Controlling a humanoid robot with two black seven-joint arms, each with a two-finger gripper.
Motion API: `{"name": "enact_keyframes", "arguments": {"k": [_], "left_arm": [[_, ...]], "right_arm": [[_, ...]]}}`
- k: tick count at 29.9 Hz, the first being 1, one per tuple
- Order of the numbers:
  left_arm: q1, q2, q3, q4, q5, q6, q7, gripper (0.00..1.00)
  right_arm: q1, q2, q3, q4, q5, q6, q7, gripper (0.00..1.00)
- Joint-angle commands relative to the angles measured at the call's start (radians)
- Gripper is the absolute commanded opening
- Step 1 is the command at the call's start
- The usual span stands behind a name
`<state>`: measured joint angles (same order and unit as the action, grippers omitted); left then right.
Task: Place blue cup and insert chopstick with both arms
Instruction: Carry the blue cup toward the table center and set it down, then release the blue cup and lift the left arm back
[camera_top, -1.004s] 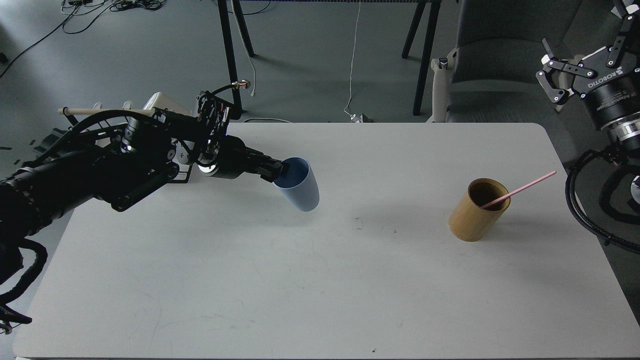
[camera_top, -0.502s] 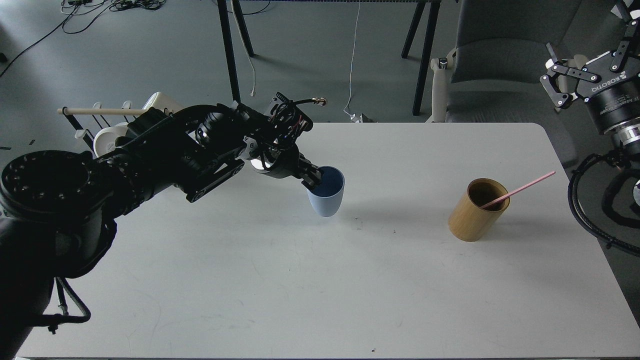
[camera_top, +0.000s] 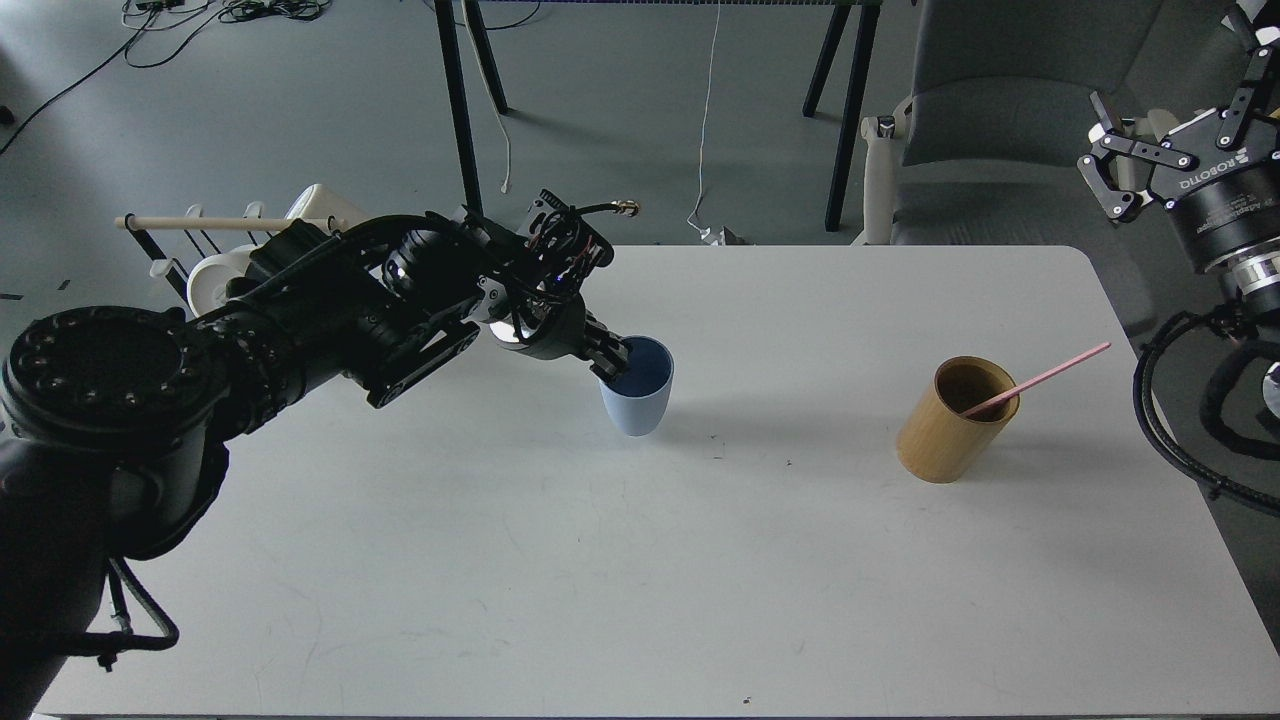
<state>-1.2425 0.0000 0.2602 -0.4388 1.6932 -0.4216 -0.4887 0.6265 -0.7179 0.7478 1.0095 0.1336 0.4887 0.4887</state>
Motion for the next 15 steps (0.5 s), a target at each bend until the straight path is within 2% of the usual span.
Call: {"name": "enact_keyframes", "arguments": {"k": [1, 10, 15], "left_arm": [[0.009, 0.0, -0.001, -0.017, 0.0, -0.002, 0.0, 0.09], [0.018, 0.0, 0.001, -0.017, 0.0, -0.028, 0.0, 0.13], [0.015, 0.0, -0.002, -0.018, 0.0, -0.031, 0.0, 0.19]], "right_arm": [[-0.007, 0.0, 0.001, 0.0, 0.0, 0.0, 0.0, 0.99], [-0.007, 0.002, 0.001, 0.0, 0.0, 0.0, 0.0, 0.99], [-0.011, 0.002, 0.001, 0.0, 0.0, 0.0, 0.0, 0.99]]}}
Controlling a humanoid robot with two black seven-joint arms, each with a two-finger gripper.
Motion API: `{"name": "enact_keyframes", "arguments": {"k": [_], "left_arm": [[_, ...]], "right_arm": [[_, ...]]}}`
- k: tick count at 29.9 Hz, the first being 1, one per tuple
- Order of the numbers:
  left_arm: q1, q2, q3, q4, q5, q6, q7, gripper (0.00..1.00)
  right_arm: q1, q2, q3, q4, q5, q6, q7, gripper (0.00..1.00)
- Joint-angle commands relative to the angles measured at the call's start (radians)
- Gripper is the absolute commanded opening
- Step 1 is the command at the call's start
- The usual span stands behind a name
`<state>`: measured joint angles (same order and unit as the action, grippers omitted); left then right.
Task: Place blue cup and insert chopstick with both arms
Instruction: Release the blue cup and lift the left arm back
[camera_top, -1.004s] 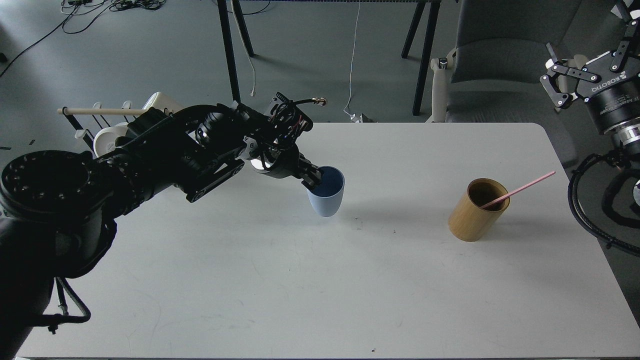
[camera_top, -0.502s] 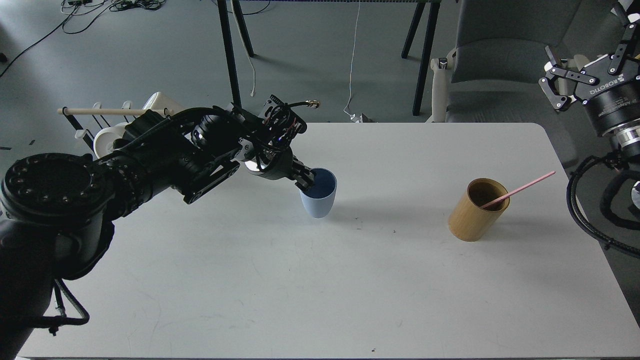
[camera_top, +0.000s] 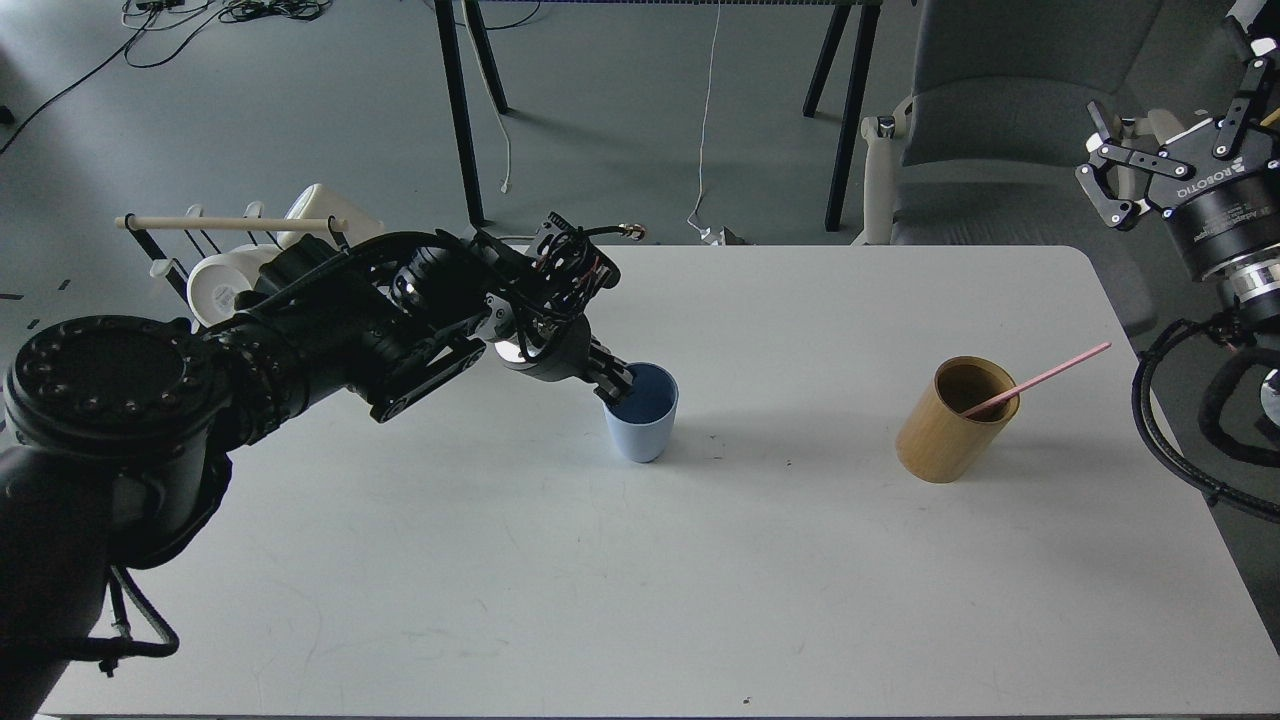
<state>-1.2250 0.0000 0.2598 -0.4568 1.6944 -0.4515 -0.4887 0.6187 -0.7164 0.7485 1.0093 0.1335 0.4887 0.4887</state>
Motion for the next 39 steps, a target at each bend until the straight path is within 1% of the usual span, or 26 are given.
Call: {"name": "enact_keyframes", "arguments": {"k": [1, 4, 7, 10, 12, 15, 20, 24, 28, 31, 33, 38, 39], "left_arm": [[-0.002, 0.0, -0.005, 0.0, -0.001, -0.001, 0.0, 0.21], [-0.002, 0.0, -0.011, -0.003, -0.002, -0.003, 0.0, 0.29], [0.001, 0.0, -0.056, -0.017, -0.036, -0.001, 0.0, 0.46], [0.001, 0.0, -0.086, -0.031, -0.09, -0.003, 0.0, 0.54], [0.001, 0.0, -0.097, -0.042, -0.134, -0.004, 0.0, 0.61], [0.001, 0.0, -0.1, -0.057, -0.179, -0.037, 0.0, 0.68], [0.002, 0.005, -0.123, -0.083, -0.248, -0.037, 0.0, 0.78], [0.021, 0.049, -0.169, -0.091, -0.292, -0.037, 0.0, 0.81], [0.058, 0.116, -0.267, -0.114, -0.349, -0.037, 0.0, 0.83], [0.107, 0.21, -0.39, -0.193, -0.453, -0.037, 0.0, 0.84], [0.146, 0.251, -0.476, -0.215, -0.548, -0.037, 0.0, 0.85], [0.219, 0.304, -0.619, -0.241, -0.746, -0.037, 0.0, 0.86], [0.228, 0.311, -0.643, -0.247, -0.781, -0.037, 0.0, 0.86]], "right_arm": [[-0.002, 0.0, 0.0, 0.0, 0.0, 0.0, 0.0, 0.99], [-0.004, 0.0, 0.0, 0.0, 0.0, 0.0, 0.0, 0.99], [-0.011, 0.0, 0.002, 0.002, 0.0, 0.0, 0.0, 0.99], [-0.019, 0.0, 0.002, -0.021, 0.002, 0.0, 0.0, 0.99], [-0.022, 0.005, 0.003, -0.037, 0.002, 0.0, 0.0, 0.99], [-0.019, 0.028, 0.012, -0.057, 0.002, 0.0, 0.0, 0.99], [-0.011, 0.031, 0.02, -0.058, 0.0, 0.0, 0.0, 0.99], [0.012, 0.017, 0.015, -0.055, -0.015, 0.0, 0.0, 0.99], [0.032, -0.03, 0.012, -0.041, -0.043, 0.0, 0.0, 0.99], [0.044, -0.118, 0.012, 0.005, -0.182, 0.0, 0.0, 0.99], [0.044, -0.173, 0.018, 0.032, -0.3, 0.0, 0.0, 0.99], [0.038, -0.317, 0.018, 0.165, -0.494, 0.0, 0.0, 0.99], [0.036, -0.348, 0.015, 0.199, -0.527, -0.043, 0.0, 0.99]]}}
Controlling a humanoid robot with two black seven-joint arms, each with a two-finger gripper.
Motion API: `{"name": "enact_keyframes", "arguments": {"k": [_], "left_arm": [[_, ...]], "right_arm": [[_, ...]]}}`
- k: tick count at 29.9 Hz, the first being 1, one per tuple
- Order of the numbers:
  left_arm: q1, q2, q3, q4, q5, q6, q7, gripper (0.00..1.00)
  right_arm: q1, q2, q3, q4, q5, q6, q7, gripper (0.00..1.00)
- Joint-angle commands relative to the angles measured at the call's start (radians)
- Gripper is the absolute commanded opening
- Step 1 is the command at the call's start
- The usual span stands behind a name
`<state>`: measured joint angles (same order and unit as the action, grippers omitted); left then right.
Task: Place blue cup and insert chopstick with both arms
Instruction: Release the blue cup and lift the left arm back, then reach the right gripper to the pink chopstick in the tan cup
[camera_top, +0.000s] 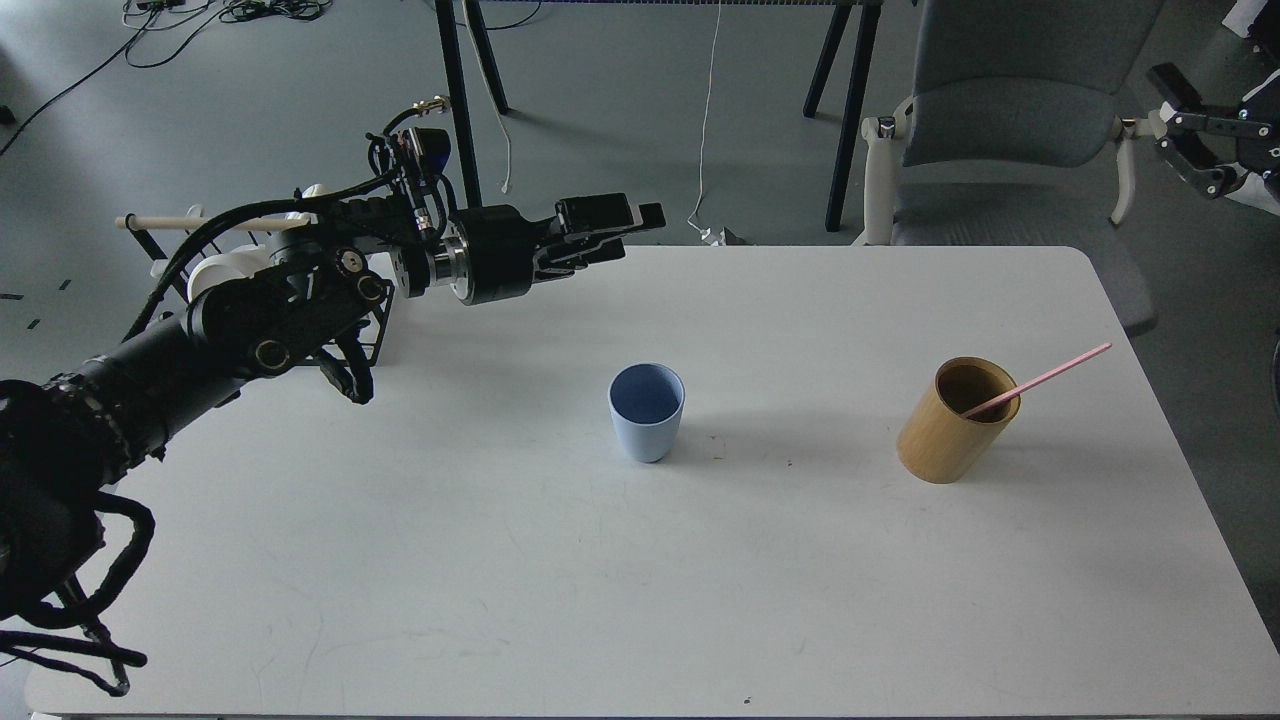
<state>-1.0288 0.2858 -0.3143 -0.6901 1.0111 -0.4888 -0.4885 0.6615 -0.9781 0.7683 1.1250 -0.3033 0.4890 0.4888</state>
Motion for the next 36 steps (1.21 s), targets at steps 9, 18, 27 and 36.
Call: {"name": "enact_keyframes", "arguments": {"k": [9, 18, 27, 36], "left_arm": [[0.11, 0.11, -0.281, -0.213, -0.322, 0.0, 0.0, 0.86], [0.176, 0.136, -0.364, -0.232, -0.382, 0.0, 0.0, 0.86], [0.251, 0.134, -0.39, -0.239, -0.402, 0.0, 0.0, 0.86], [0.28, 0.131, -0.39, -0.246, -0.404, 0.0, 0.0, 0.87]], "right_arm": [[-0.118, -0.133, -0.07, 0.276, -0.548, -0.89, 0.0, 0.99], [-0.218, -0.148, -0.192, 0.276, -0.622, -0.978, 0.0, 0.98], [-0.332, -0.079, -0.193, 0.234, -0.626, -0.978, 0.0, 0.94], [-0.345, 0.091, -0.279, 0.089, -0.701, -0.978, 0.0, 0.86]]}}
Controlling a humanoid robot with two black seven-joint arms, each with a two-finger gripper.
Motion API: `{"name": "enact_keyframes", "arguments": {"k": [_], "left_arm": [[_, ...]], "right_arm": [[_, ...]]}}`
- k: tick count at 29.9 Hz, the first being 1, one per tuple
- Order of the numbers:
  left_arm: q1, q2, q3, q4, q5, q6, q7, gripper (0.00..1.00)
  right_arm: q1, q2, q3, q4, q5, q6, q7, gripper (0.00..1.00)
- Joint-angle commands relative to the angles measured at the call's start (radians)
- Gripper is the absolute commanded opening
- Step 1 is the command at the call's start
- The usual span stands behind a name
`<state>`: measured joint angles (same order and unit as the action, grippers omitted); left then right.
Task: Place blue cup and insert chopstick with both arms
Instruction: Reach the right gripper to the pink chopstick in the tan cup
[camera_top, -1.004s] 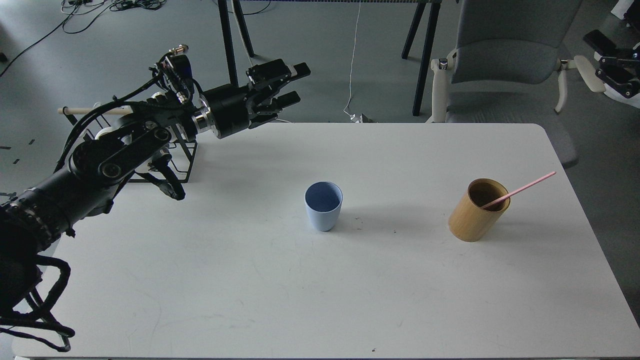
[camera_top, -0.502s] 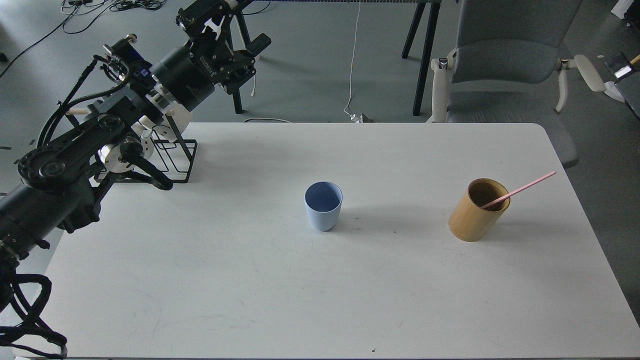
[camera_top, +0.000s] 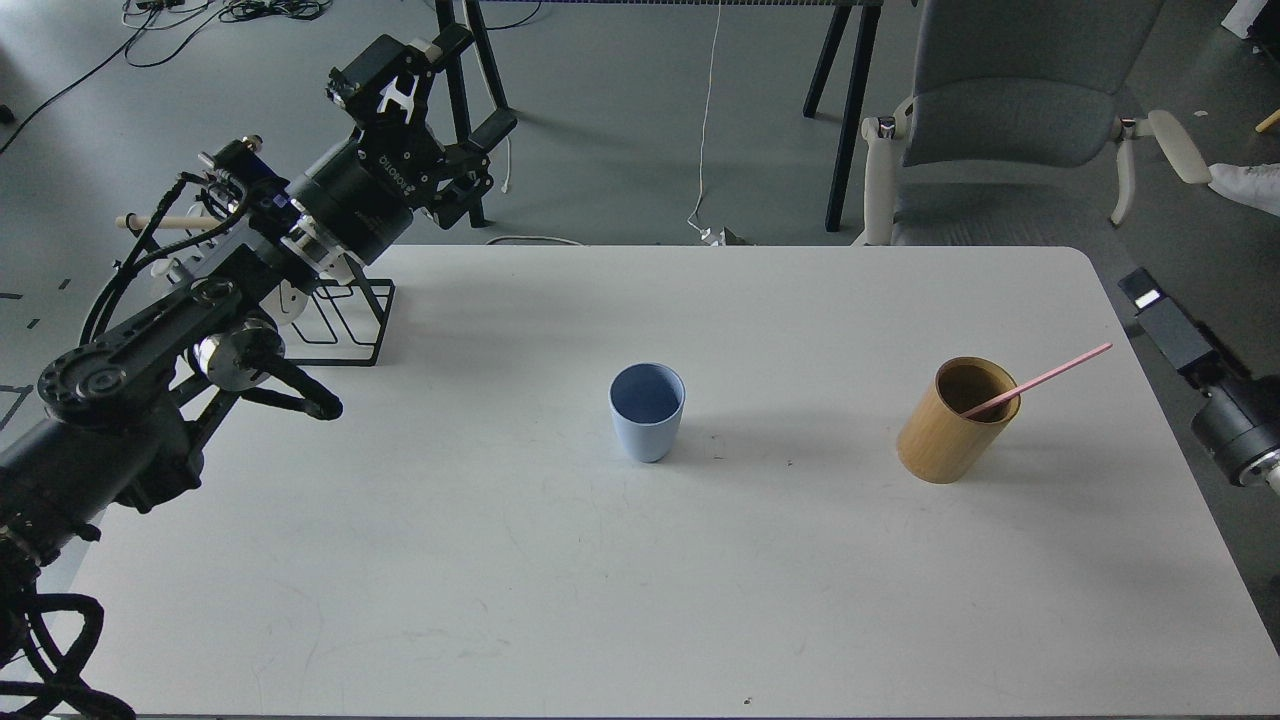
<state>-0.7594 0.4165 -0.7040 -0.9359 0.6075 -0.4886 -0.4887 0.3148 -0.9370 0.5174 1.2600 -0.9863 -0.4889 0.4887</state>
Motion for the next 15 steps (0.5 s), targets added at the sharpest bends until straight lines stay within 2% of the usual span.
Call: {"name": "enact_keyframes", "arguments": {"k": [1, 9, 12, 15], "left_arm": [[0.012, 0.001, 0.0, 0.0, 0.0, 0.0, 0.0, 0.87], [0.025, 0.001, 0.0, 0.002, -0.002, 0.0, 0.0, 0.87], [0.028, -0.002, 0.0, 0.002, -0.002, 0.0, 0.0, 0.87], [0.029, -0.005, 0.0, 0.002, -0.002, 0.0, 0.0, 0.87]], "right_arm": [[0.001, 0.062, -0.034, -0.059, -0.028, 0.0, 0.0, 0.84], [0.004, 0.096, -0.065, -0.065, -0.04, 0.0, 0.0, 0.55], [0.003, 0.095, -0.066, -0.065, -0.041, 0.0, 0.0, 0.53], [0.003, 0.095, -0.068, -0.065, -0.041, 0.0, 0.0, 0.46]]}}
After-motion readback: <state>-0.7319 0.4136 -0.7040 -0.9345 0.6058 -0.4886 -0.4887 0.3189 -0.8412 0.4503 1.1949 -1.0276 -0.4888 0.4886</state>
